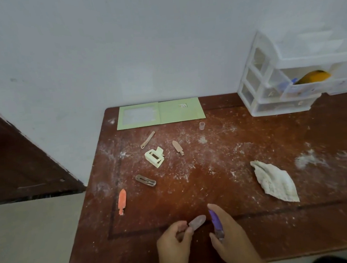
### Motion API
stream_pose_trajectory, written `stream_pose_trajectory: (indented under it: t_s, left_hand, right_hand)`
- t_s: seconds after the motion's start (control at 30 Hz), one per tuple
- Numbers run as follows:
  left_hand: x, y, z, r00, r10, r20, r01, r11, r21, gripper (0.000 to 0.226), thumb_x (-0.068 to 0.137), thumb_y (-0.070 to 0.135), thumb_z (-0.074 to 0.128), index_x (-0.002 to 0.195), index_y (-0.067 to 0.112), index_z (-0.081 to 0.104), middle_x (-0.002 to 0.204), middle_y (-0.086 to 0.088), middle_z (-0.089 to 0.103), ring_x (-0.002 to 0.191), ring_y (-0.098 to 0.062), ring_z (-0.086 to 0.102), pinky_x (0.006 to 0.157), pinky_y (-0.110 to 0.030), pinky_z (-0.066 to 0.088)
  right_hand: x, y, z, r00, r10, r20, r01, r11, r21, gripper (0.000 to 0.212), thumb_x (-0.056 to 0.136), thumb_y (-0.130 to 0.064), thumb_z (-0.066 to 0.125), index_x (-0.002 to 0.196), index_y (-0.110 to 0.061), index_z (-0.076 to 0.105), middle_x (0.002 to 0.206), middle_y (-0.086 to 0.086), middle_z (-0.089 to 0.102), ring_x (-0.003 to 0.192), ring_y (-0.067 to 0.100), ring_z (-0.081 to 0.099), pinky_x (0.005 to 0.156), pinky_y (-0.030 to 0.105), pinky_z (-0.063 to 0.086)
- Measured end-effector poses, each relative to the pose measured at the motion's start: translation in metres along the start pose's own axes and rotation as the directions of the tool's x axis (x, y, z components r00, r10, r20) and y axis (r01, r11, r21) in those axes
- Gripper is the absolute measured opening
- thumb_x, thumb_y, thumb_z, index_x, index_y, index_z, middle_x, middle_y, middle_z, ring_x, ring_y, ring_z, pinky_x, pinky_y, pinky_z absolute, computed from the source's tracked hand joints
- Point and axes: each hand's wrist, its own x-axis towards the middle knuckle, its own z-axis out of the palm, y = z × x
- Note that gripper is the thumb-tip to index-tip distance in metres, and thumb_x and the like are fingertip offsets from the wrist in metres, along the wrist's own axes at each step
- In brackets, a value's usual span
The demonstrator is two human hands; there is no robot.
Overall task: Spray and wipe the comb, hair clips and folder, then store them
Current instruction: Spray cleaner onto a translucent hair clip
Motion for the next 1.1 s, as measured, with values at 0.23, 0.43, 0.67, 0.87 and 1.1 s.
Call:
stream_pose_trajectory:
  t_s: [0.23,0.43,0.67,0.87,1.1]
  left_hand:
    - [-0.005,0.005,-0.002,0.998,0.049,0.038,-0.051,0.997,0.061,0.009,0.079,0.013,0.067,0.085,0.02,0.068,0.073,0.017,0.063,0.08,-0.011,0.067,0.078,-0.018,0.049]
    - [-0.012,0.02,-0.008,0.977,0.128,0.168,-0.163,0.962,0.218,0.038,0.087,0.018,0.056,0.063,0.045,0.042,0.06,0.016,0.056,0.069,-0.001,0.063,0.073,-0.012,0.046]
    - [-0.012,0.018,-0.005,0.995,-0.018,0.098,0.026,0.996,-0.086,0.033,0.083,-0.001,0.059,0.064,0.027,0.059,0.05,0.015,0.066,0.06,-0.005,0.065,0.077,-0.033,0.056]
    - [-0.016,0.019,-0.004,0.997,0.012,0.079,-0.002,0.992,-0.126,0.035,0.082,-0.002,0.06,0.064,0.028,0.059,0.05,0.016,0.066,0.059,-0.007,0.064,0.079,-0.035,0.056]
    - [-0.016,0.016,-0.002,0.997,-0.038,0.061,0.053,0.963,-0.262,0.028,0.081,-0.003,0.06,0.069,0.022,0.061,0.055,0.012,0.069,0.062,-0.008,0.065,0.079,-0.036,0.055]
  right_hand:
    - [-0.001,0.013,0.011,0.953,-0.218,-0.211,0.177,0.965,-0.194,0.087,0.065,-0.011,0.06,0.126,-0.061,0.022,0.093,-0.012,0.057,0.092,0.007,0.052,0.062,-0.006,0.037]
    - [0.0,0.012,0.012,0.974,-0.202,-0.106,0.167,0.949,-0.267,0.071,0.057,-0.012,0.062,0.125,-0.02,0.042,0.079,0.002,0.068,0.052,0.003,0.06,0.045,0.008,0.046]
    - [0.001,0.004,0.012,0.965,-0.263,0.008,0.248,0.898,-0.365,0.053,0.062,-0.016,0.055,0.114,-0.021,0.044,0.074,-0.006,0.065,0.047,-0.001,0.054,0.044,0.005,0.039]
    - [0.0,0.007,0.011,0.962,-0.264,-0.062,0.237,0.929,-0.286,0.056,0.06,-0.009,0.06,0.113,-0.017,0.045,0.08,0.0,0.069,0.074,0.007,0.058,0.057,-0.001,0.04]
    - [0.001,0.013,0.009,0.984,-0.169,-0.058,0.159,0.977,-0.141,0.054,0.073,-0.018,0.055,0.125,-0.023,0.043,0.113,-0.009,0.053,0.101,-0.017,0.037,0.073,-0.01,0.031]
